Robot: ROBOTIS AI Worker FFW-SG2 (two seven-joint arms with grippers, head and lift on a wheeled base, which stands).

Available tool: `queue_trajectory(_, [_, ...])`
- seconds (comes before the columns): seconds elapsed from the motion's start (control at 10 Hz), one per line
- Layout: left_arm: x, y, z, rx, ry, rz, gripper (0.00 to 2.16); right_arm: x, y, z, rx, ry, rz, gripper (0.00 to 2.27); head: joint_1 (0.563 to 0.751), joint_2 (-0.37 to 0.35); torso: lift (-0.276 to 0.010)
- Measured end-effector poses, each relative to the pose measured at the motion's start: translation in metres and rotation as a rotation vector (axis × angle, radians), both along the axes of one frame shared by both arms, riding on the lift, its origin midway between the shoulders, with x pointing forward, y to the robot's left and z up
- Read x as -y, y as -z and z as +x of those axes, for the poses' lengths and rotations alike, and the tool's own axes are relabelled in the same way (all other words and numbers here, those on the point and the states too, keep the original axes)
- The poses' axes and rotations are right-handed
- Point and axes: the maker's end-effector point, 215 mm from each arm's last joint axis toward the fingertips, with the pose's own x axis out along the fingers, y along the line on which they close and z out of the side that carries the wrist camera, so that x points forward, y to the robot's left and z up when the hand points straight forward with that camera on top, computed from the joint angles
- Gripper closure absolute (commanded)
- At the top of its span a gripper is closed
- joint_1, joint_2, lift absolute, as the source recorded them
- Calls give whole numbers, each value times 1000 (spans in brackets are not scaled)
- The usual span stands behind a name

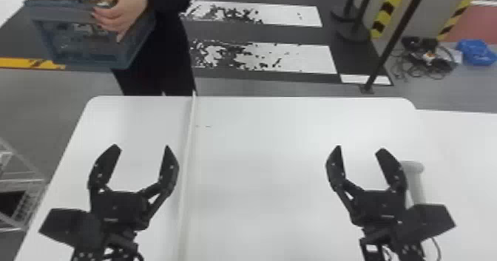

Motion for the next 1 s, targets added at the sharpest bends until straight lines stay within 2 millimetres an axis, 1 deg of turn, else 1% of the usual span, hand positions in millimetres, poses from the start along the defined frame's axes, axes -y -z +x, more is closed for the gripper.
queue_trajectory(0.2, [-1, 8, 3, -30, -1, 1, 66, 0, 0, 0, -2, 0, 1, 117, 695, -45, -29])
queue_trajectory(0.4, [0, 10, 4, -39, -1, 1, 76, 0, 0, 0, 0, 1, 2, 117, 695, -45, -29])
queue_trajectory(1.0, [0, 10, 3, -42, -2, 2, 76, -1, -4, -2, 8, 1, 5, 117, 695, -45, -29])
